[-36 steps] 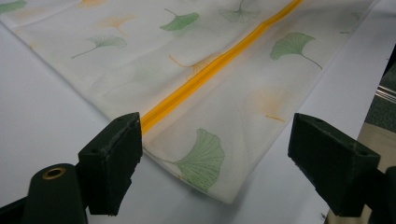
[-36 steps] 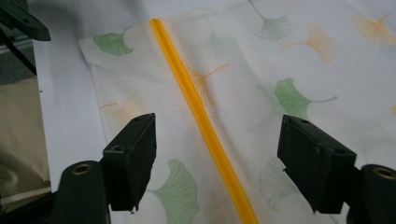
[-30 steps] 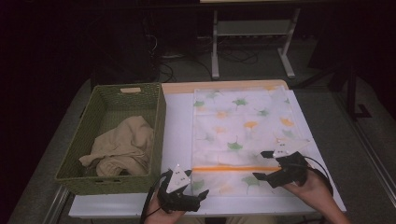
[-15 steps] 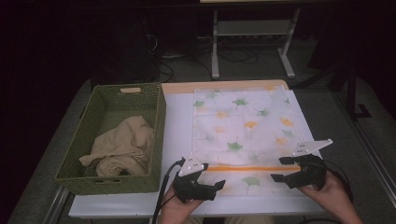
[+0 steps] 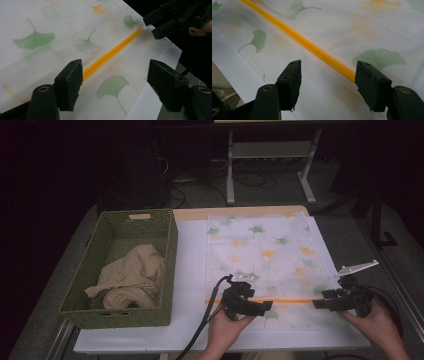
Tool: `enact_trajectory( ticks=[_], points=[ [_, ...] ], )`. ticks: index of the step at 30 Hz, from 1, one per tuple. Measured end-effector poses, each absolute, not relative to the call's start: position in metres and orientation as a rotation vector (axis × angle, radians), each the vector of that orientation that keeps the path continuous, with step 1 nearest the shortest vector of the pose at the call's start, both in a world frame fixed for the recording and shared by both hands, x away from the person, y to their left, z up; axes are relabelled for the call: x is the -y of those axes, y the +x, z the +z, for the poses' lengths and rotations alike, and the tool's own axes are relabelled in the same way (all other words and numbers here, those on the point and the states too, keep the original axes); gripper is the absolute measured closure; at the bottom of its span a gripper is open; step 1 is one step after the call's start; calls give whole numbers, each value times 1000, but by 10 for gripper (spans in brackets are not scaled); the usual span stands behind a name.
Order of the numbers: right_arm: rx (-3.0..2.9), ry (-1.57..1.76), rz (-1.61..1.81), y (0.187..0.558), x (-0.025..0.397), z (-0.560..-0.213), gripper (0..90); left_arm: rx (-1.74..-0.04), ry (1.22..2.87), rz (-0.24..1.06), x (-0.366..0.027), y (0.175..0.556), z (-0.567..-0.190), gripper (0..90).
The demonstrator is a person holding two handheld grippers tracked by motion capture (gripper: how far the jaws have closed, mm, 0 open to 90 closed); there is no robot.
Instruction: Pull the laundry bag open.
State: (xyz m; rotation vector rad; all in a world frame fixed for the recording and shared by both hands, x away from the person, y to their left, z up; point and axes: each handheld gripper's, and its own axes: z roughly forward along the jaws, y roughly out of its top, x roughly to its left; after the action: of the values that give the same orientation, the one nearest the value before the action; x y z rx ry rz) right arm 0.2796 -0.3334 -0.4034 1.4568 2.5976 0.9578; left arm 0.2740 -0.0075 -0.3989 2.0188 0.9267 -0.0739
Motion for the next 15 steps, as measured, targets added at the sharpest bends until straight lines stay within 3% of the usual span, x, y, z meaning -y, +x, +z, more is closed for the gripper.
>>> enact_trajectory(
  ticks=[15],
  points=[
    [-2478, 1776, 888, 297, 377, -401, 497, -959, 2054, -211, 74, 305, -400, 321]
  ],
)
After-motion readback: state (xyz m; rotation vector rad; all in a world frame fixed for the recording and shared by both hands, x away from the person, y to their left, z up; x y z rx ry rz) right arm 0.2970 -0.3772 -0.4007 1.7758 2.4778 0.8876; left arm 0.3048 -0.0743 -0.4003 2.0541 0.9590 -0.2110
